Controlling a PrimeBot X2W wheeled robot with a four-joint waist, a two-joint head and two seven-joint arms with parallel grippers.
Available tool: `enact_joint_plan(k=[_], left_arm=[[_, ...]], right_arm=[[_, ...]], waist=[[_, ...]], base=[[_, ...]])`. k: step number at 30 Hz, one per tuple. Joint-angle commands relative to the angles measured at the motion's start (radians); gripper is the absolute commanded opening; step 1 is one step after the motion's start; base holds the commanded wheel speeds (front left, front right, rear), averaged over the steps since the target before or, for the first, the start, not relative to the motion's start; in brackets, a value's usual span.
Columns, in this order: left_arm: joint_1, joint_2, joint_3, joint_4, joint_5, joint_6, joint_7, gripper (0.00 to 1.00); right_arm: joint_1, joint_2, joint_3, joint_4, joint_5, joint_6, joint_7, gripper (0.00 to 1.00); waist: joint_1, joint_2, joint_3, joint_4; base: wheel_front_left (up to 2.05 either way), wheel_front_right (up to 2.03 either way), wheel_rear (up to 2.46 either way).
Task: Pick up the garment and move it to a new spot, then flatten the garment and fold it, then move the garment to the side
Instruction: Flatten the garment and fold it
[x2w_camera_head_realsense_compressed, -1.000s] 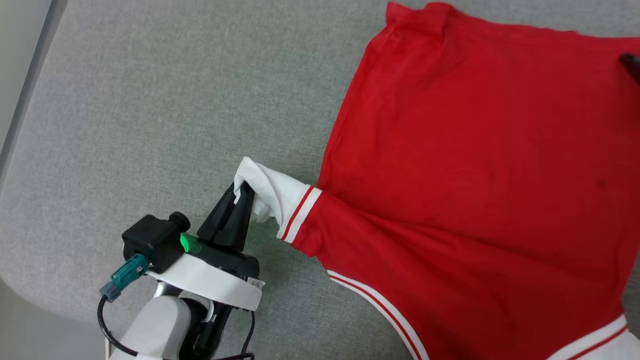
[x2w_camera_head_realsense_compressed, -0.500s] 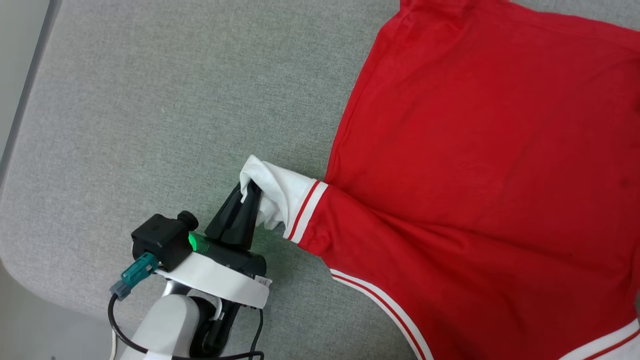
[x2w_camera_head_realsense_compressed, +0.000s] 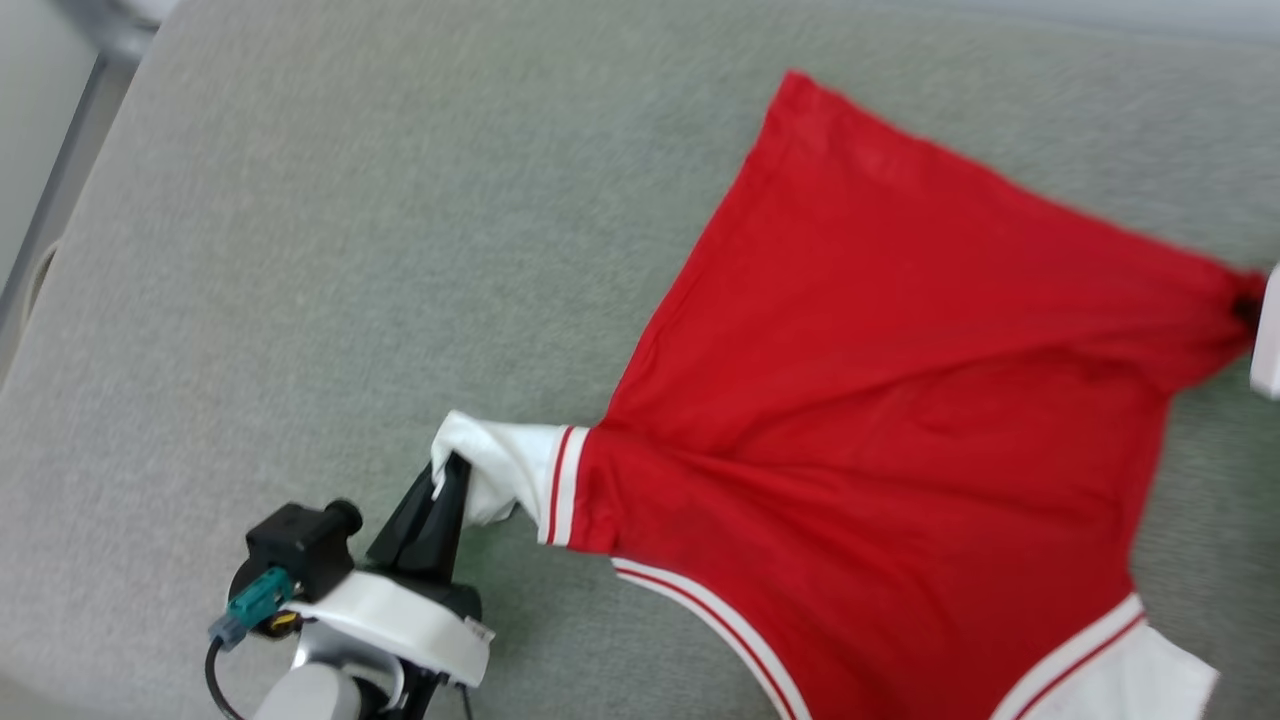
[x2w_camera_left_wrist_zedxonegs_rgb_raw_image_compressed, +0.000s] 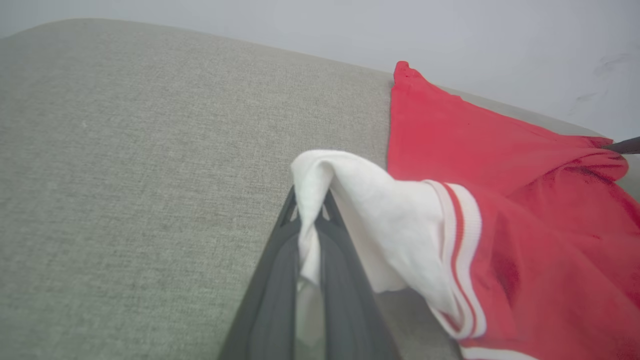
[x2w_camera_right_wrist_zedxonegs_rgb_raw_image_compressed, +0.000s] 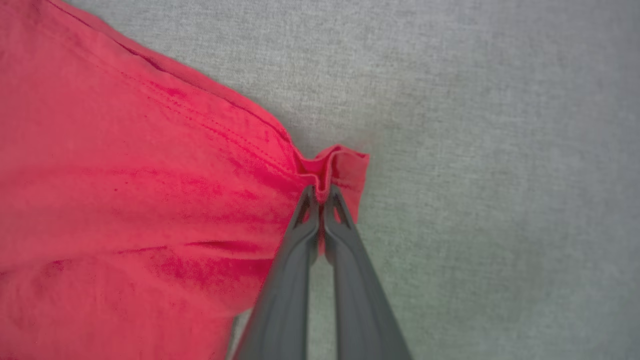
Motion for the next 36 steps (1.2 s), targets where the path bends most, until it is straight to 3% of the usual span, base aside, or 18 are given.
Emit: enact_joint_plan(k=[1,10,17,22,28,29,30,36], left_arm=[[0.011,0.006,0.004,0.005,-0.003,0.004,0.002,0.0],[0.1,0.041,0.021,0.035,-0.028,0.034,0.05,0.0],[0.16,0.056,0.026,0.047,-0.048,0.051,0.081,0.0],[0.185,0.064,0.025,0.055,-0.056,0.059,0.099,0.0],[0.187,0.062,0.017,0.067,-0.063,0.059,0.111,0.0],[0.186,0.061,0.014,0.068,-0.064,0.059,0.111,0.0],[0.184,0.061,0.012,0.07,-0.065,0.059,0.111,0.0],[0.178,0.056,0.003,0.067,-0.065,0.064,0.115,0.0]], right_arm=[[0.032,-0.007,0.001,-0.01,0.007,-0.001,-0.001,0.0],[0.45,0.023,-0.032,-0.278,0.08,-0.001,-0.023,0.0],[0.778,0.147,-0.107,-0.433,0.077,-0.001,-0.061,0.0],[0.95,0.276,-0.158,-0.481,0.078,-0.001,-0.095,0.0],[1.025,0.325,-0.177,-0.435,0.122,-0.001,-0.163,0.0],[1.026,0.327,-0.175,-0.425,0.131,-0.001,-0.184,0.25],[1.022,0.328,-0.169,-0.417,0.148,-0.001,-0.207,1.0],[0.961,0.328,-0.156,-0.421,0.148,-0.001,-0.42,1.0]], waist=[[0.0,0.0,-0.058,-0.055],[0.0,0.0,-0.183,-0.176],[0.0,0.0,-0.255,-0.235],[0.0,0.0,-0.284,-0.247],[0.0,0.0,-0.305,-0.25],[0.0,0.0,-0.307,-0.25],[0.0,0.0,-0.309,-0.25],[0.0,0.0,-0.313,-0.243]], base=[[0.0,0.0,0.0],[0.0,0.0,0.0],[0.0,0.0,0.0],[0.0,0.0,0.0],[0.0,0.0,0.0],[0.0,0.0,0.0],[0.0,0.0,0.0],[0.0,0.0,0.0]])
